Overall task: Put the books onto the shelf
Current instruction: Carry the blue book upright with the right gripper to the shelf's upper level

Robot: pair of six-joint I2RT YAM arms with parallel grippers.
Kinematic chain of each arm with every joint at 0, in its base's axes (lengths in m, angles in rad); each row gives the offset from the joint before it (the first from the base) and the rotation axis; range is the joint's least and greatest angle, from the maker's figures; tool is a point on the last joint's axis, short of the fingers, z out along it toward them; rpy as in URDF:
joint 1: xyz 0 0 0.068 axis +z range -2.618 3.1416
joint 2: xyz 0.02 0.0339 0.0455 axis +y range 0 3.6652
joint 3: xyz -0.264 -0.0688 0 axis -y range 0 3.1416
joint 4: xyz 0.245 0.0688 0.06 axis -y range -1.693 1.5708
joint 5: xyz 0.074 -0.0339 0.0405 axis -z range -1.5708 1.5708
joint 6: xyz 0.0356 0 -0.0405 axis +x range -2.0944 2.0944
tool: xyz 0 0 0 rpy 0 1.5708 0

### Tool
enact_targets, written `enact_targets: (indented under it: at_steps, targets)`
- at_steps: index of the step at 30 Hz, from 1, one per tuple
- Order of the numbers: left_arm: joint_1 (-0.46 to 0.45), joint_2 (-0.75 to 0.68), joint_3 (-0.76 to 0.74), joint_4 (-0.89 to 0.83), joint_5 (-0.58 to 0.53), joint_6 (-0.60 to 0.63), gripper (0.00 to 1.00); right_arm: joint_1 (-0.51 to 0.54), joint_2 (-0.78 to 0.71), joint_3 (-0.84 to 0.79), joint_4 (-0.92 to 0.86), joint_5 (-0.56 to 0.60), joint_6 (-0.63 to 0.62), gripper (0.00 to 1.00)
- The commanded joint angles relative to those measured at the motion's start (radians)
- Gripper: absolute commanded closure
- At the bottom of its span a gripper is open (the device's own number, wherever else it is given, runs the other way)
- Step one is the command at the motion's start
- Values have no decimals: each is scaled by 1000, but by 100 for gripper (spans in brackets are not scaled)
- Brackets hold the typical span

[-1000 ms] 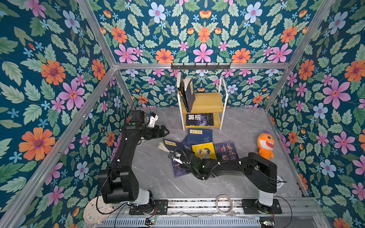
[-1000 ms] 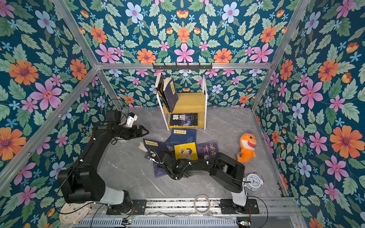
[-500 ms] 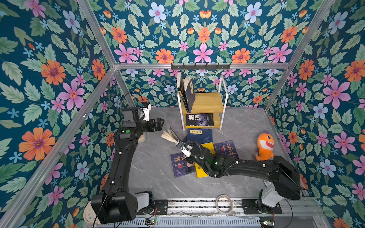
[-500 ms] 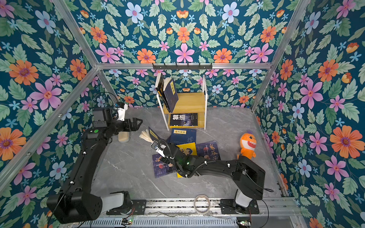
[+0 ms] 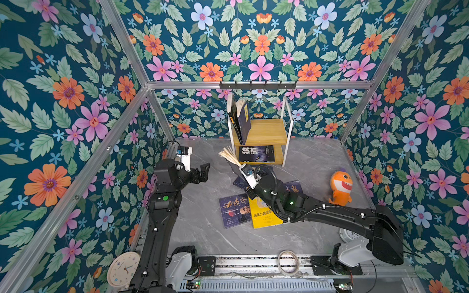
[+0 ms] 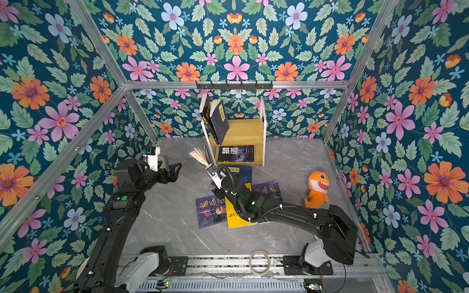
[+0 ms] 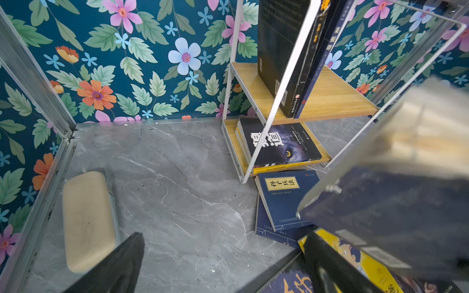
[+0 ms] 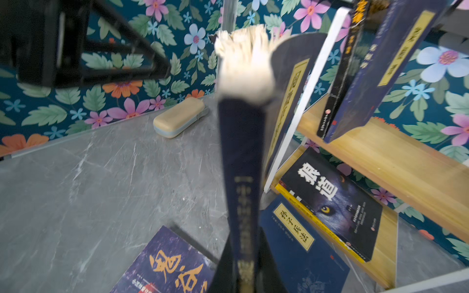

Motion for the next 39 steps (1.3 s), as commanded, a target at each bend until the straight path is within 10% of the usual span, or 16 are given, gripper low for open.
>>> enact_targets:
  at_steps: [1, 15, 39]
  targets:
    - [18, -41, -73, 122, 61, -27, 0, -9, -38, 21, 5, 56, 31, 100]
    - [135, -149, -462, 588, 348, -206, 0, -145, -108, 93, -78, 173, 235, 100]
    - [105, -186, -475, 576, 359, -176, 0, -370, 395, 572, -51, 90, 259, 100]
